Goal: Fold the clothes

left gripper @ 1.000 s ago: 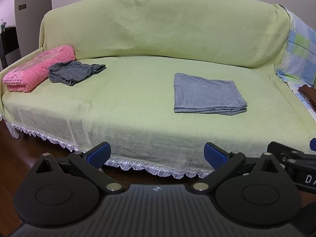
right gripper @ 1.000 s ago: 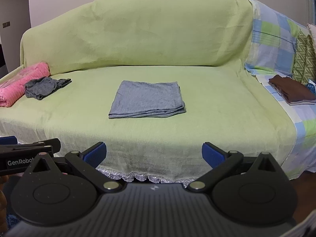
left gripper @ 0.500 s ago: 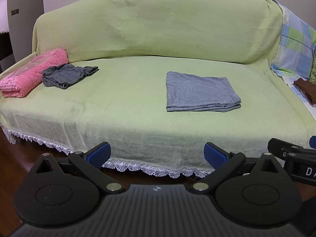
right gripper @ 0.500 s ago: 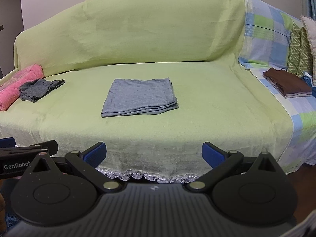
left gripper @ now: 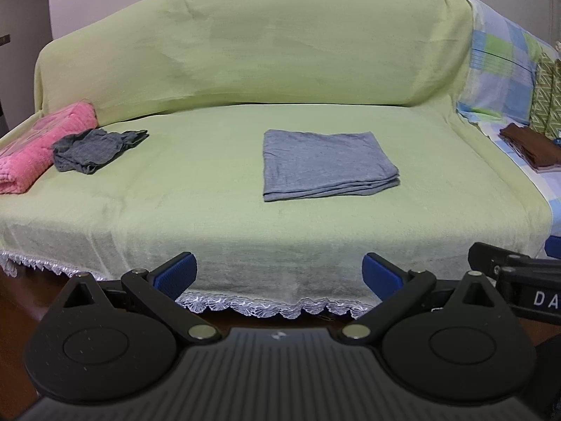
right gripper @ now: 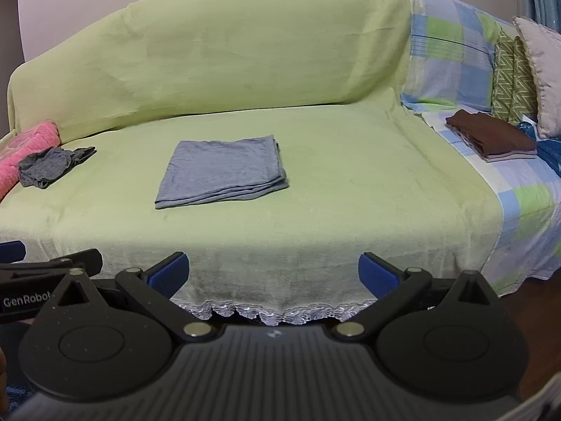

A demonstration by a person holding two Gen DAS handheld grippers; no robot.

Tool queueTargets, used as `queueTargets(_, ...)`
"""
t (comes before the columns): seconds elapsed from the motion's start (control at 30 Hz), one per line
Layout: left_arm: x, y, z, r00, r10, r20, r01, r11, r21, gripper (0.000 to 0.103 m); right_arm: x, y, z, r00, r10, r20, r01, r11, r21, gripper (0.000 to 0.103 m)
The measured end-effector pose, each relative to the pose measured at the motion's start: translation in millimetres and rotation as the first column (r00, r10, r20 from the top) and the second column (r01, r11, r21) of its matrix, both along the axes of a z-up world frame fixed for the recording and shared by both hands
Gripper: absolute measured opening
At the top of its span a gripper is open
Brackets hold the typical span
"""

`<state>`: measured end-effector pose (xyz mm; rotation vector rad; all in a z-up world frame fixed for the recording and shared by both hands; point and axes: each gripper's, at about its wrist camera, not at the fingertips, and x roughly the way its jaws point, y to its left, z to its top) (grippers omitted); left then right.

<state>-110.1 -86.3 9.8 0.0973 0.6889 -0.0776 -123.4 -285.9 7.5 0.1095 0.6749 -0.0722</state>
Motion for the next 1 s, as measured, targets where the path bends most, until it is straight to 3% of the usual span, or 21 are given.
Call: queueTargets(1.0,3.8,-5.8,-5.4,1.0,0.003,-0.014,-0.003,1.0,0.003,0.101,4.5,-0.8,-5.2,1.0,0.021,-0.013,-0.022,1.0,-0.019,0.102)
